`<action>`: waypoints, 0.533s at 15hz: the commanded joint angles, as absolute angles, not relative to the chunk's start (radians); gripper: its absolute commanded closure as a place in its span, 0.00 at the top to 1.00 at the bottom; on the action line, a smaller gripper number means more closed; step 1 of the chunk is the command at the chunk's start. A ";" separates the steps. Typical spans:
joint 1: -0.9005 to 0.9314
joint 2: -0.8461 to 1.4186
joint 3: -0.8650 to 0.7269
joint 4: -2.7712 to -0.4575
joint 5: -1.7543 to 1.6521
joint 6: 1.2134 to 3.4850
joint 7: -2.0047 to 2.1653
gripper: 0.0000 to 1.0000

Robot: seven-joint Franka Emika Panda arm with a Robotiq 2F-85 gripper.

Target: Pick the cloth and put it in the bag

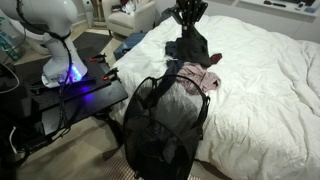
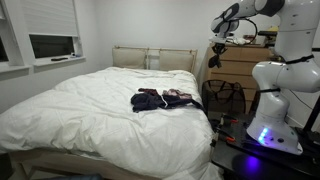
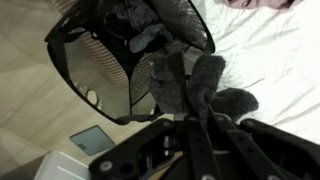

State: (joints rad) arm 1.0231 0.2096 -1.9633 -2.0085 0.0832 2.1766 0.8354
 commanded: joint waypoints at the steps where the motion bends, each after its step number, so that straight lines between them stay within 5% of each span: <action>1: 1.049 0.337 -2.075 -2.055 0.191 2.089 0.881 0.02; 8: 0.805 0.524 -1.973 -2.112 0.400 2.016 0.834 0.02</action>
